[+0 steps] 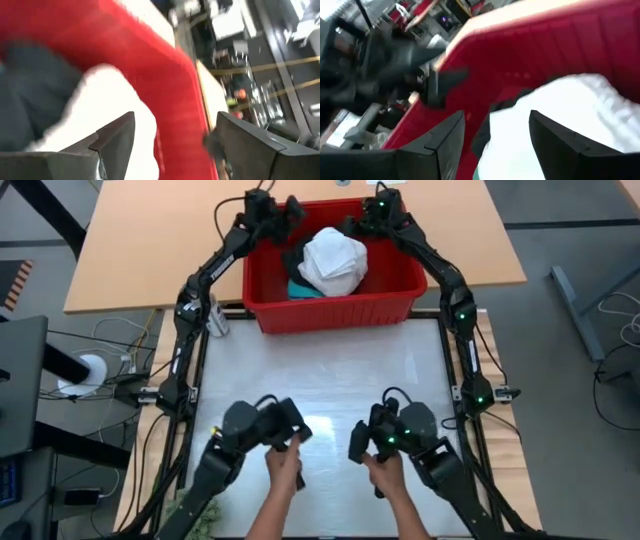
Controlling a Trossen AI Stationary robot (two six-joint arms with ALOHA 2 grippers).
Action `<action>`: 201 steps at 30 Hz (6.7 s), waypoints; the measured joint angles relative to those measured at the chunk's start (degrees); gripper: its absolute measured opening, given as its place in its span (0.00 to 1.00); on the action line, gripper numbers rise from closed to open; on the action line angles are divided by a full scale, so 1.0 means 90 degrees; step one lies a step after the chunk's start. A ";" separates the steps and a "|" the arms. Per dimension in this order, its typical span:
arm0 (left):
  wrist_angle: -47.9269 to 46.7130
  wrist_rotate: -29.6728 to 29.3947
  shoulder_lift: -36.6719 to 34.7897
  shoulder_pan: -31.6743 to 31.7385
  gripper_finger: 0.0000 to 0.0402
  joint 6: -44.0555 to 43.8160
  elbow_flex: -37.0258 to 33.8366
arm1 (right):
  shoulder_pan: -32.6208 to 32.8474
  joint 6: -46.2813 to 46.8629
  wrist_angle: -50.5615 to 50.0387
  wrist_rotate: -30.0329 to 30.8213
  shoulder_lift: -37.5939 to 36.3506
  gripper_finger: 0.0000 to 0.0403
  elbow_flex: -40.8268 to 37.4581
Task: Fold laundry
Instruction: Put the stacked folded clothes into the red laundry bin, then return to Home Position
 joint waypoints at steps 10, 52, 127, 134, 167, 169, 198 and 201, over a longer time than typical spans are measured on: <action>0.0006 0.0313 0.0051 -0.0457 0.66 -0.0195 -0.0009 | -0.0487 0.0381 0.0265 -0.0646 -0.0420 0.56 0.0015; 0.2676 0.1610 0.0692 -0.0451 0.66 -0.1843 0.0022 | -0.1057 0.0494 0.0100 -0.2463 -0.1387 0.55 0.0015; 0.1441 -0.4325 -1.2569 -0.6120 0.66 0.2829 -1.1644 | 0.4651 -1.0342 -0.4165 -0.6761 -0.4567 0.55 -0.5266; 0.2033 -0.3582 -1.2607 -0.6118 0.66 0.2993 -1.1642 | 0.5484 -0.8036 -0.4283 -0.6802 -0.4737 0.55 -0.3680; 0.0618 -0.5314 -1.2989 -0.6118 0.66 0.2968 -1.1632 | 1.0333 -0.3984 -0.0288 0.4595 -0.8077 0.55 -0.5698; -0.0455 -0.5676 -1.3396 -0.6118 0.66 0.2413 -1.1635 | 1.0257 -0.4008 0.0229 0.4656 -0.8505 0.55 -0.6361; -0.1799 -0.6160 -1.4910 -0.6117 0.66 0.3019 -1.2677 | 0.9719 -0.4558 0.6484 0.4202 -1.3464 0.55 -1.4938; -0.0540 -0.5557 -1.4902 -0.6125 0.66 0.3339 -1.3447 | 0.9719 -0.4738 0.6065 0.4043 -1.3456 0.55 -1.4890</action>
